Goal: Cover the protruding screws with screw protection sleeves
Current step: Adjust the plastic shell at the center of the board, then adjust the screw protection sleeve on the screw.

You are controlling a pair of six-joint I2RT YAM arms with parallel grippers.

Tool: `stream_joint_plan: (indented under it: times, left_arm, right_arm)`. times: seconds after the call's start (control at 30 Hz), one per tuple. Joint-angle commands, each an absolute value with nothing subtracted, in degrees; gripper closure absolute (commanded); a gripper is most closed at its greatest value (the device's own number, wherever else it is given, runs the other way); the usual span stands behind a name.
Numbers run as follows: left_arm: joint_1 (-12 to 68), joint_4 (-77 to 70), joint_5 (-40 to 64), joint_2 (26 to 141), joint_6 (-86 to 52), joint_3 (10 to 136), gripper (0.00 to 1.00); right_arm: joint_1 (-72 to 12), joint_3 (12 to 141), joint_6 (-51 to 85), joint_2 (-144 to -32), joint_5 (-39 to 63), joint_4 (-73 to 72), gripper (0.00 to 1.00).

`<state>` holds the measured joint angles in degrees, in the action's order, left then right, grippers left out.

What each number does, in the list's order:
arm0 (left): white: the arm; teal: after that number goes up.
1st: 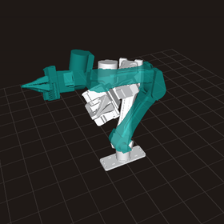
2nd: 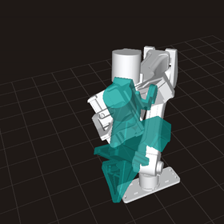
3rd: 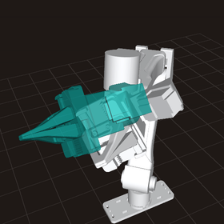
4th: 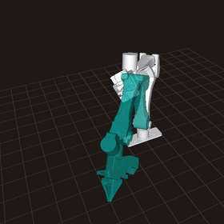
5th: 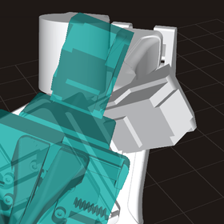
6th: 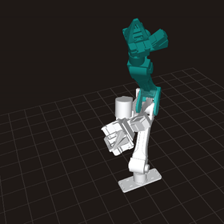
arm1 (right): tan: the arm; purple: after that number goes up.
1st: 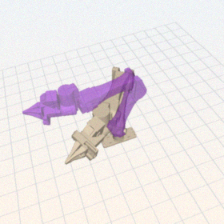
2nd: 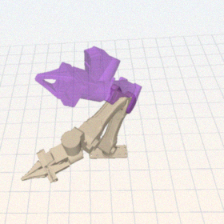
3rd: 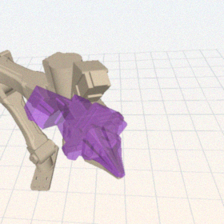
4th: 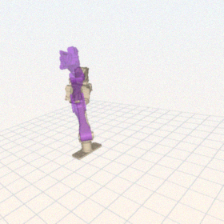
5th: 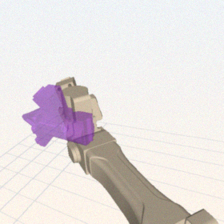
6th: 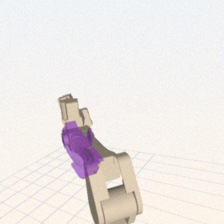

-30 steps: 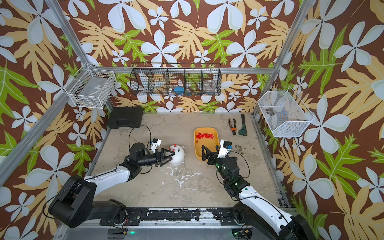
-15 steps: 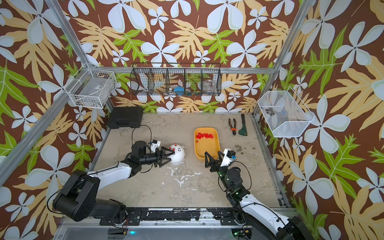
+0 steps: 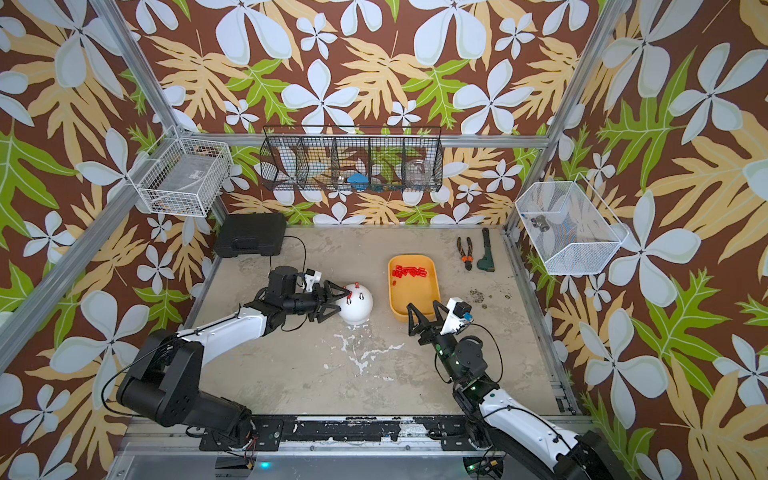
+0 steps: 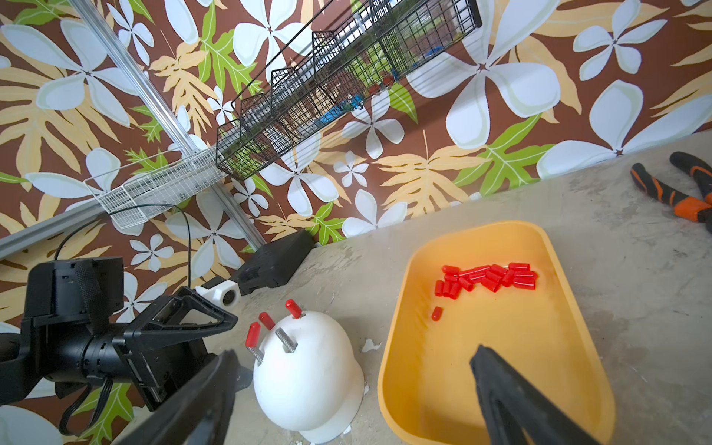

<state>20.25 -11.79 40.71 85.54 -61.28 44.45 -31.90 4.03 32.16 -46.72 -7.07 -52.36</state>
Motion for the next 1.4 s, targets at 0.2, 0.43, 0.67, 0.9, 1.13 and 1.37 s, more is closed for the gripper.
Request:
stream_joint_plan:
  times: [0.2, 0.43, 0.67, 0.9, 1.13, 1.37]
  left_arm:
    - [17.2, -13.7, 37.2, 77.4, -59.2, 39.2, 0.21]
    - [12.6, -9.3, 25.2, 66.9, -47.9, 30.8, 0.21]
    - [12.7, -20.7, 15.2, 58.6, -36.2, 17.6, 0.22]
    - [12.7, -30.2, 13.5, 42.9, -32.6, 5.0, 0.19]
    - [12.7, -33.3, 18.6, 31.3, -28.7, -1.2, 0.18]
    - [12.7, -31.3, 17.5, 25.0, -28.7, -2.7, 0.17]
  right_arm:
    - [-30.2, 23.4, 29.9, -57.1, 10.9, -36.8, 0.36]
    - [-30.0, 44.9, 32.0, -71.3, 31.9, -17.7, 0.48]
    - [-29.8, 54.7, 36.5, -84.1, 39.3, -13.5, 0.52]
    - [-29.6, 60.4, 34.6, -92.1, 40.7, -9.8, 0.52]
    - [-29.8, 64.4, 29.6, -95.7, 39.1, -3.0, 0.49]
    - [-30.4, 65.4, 28.4, -97.9, 39.1, -2.7, 0.49]
